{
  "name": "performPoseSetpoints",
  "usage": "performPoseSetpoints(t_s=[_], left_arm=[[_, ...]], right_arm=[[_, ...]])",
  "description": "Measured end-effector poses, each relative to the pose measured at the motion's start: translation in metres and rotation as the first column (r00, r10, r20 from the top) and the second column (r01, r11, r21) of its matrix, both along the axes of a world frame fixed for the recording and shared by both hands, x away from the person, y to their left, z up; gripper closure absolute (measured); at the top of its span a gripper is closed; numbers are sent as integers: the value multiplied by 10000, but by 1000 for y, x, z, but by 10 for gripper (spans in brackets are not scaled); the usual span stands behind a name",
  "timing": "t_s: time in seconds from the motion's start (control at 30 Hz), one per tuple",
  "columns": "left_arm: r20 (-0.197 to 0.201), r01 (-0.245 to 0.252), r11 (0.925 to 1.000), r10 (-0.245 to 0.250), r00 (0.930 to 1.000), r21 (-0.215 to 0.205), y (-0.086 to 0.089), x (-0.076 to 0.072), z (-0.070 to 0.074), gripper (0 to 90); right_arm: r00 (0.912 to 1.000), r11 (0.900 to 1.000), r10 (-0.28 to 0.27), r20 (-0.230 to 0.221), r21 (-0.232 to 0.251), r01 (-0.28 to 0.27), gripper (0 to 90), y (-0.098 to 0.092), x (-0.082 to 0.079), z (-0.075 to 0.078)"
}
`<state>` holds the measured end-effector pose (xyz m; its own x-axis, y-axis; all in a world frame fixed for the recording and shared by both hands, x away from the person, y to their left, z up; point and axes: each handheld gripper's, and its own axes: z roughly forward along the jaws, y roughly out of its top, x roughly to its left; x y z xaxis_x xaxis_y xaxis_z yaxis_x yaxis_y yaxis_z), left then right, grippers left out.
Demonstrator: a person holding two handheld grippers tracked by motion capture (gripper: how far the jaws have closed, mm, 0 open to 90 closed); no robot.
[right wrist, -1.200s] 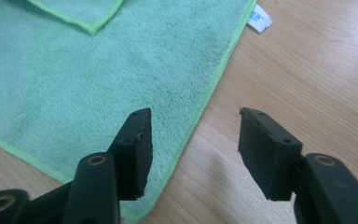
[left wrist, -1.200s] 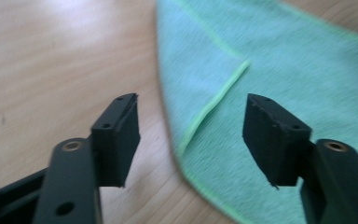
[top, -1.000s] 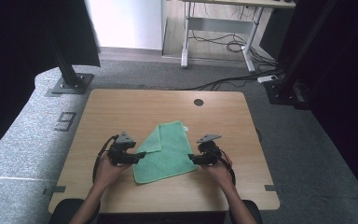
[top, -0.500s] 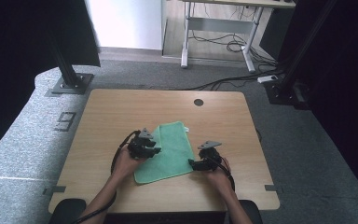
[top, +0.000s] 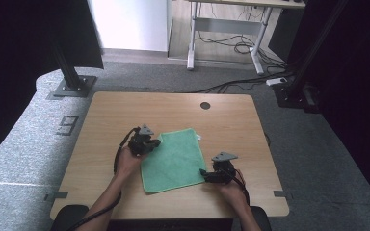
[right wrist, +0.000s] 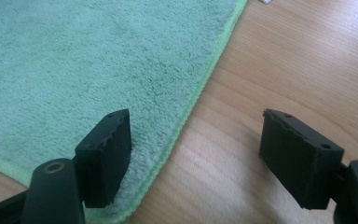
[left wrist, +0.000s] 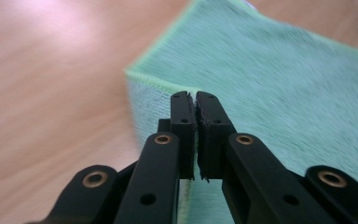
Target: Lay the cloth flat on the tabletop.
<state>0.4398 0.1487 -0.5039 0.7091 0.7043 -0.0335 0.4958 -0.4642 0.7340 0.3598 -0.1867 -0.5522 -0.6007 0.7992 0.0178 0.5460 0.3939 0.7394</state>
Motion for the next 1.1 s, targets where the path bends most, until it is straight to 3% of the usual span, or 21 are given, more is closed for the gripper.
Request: performPoseSetpoints(t_s=[0.1,0.13,0.23,0.33,0.47,0.53,0.63,0.77,0.83,0.97,1.1], left_arm=[[75,-306,9995,306,9995,-18,8,4,6,843],[118,-648,9978,646,9978,121,17,8,9,832],[173,-1073,9933,1066,9941,438,28,12,10,778],[260,-1736,9825,1722,9847,670,38,16,9,628],[45,-2207,9750,2207,9753,237,52,16,9,468],[-57,-2116,9774,2116,9773,-4,54,13,8,397],[-166,-1790,9838,1790,9837,2,53,2,2,298],[-395,-1546,9880,1546,9872,32,50,-14,-9,212],[-547,-1342,9909,1346,9894,97,49,-24,-15,188],[-785,-1114,9934,1133,9905,282,46,-44,-25,148],[-851,-1195,9914,1238,9887,531,43,-60,-30,126]], right_arm=[[10000,10000,-46,-12,-7,46,248,-1,-3,0],[9999,9999,-165,-28,-10,165,248,-2,-6,0],[9998,9998,-214,-36,-48,213,247,-2,-9,0],[9996,9996,-293,-63,-50,293,246,-2,-14,1],[9995,9995,-316,-71,-59,316,243,-2,-17,1],[9994,9994,-327,-78,-74,327,243,-2,-17,1],[9992,9992,-397,-108,-89,396,241,-1,-18,1],[9982,9987,-484,-356,-180,478,239,0,-18,3],[9980,9991,-426,-465,-92,422,245,-1,-17,5],[9980,9982,-606,-184,-29,606,230,-6,-10,10],[9974,9971,-714,-99,-267,711,221,-7,-2,12]])
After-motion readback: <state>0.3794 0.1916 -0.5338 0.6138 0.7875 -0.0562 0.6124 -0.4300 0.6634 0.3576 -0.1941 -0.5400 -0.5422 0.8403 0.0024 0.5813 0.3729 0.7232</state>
